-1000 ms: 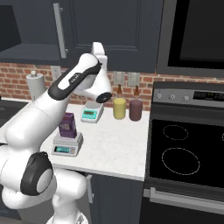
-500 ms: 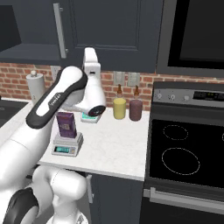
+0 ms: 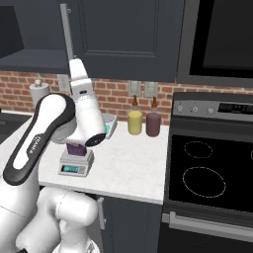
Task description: Pick the cereal and place it on the digital scale for weighing, and close the cabinet.
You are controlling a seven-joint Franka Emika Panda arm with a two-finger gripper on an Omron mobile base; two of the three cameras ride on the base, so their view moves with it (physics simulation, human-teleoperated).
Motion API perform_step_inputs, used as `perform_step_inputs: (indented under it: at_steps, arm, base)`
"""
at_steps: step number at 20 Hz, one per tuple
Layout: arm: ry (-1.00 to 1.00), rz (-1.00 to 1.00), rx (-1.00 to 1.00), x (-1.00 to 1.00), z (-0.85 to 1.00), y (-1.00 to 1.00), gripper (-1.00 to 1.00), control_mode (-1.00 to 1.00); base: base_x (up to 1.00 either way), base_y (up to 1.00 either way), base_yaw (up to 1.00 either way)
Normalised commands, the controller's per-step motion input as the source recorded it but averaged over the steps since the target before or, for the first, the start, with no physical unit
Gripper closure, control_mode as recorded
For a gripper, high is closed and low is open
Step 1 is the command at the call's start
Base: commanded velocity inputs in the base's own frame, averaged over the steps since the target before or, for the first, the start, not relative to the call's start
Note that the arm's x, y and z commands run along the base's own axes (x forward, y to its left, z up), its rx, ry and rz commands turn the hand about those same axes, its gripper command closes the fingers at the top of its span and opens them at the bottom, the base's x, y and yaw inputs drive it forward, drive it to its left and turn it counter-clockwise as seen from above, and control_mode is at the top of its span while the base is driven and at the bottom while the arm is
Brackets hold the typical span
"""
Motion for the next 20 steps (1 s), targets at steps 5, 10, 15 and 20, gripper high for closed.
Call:
perform_step_inputs:
  at_steps: [5,10,15,20]
  arm:
    - [-0.01,0.0,-0.03,-0.45,0.01,0.47,-1.0,-1.0]
    - [-0.24,-0.02,0.0,-0.22,-0.24,0.99,-1.0,-1.0]
    - [-0.32,-0.04,0.04,0.0,-0.31,1.0,-1.0,-1.0]
    - [-0.3,-0.03,0.03,0.0,-0.25,1.0,-1.0,-1.0]
  base:
    - [0.0,0.0,0.0]
    - [0.0,0.0,0.0]
    - [0.0,0.0,0.0]
    - [0.0,0.0,0.0]
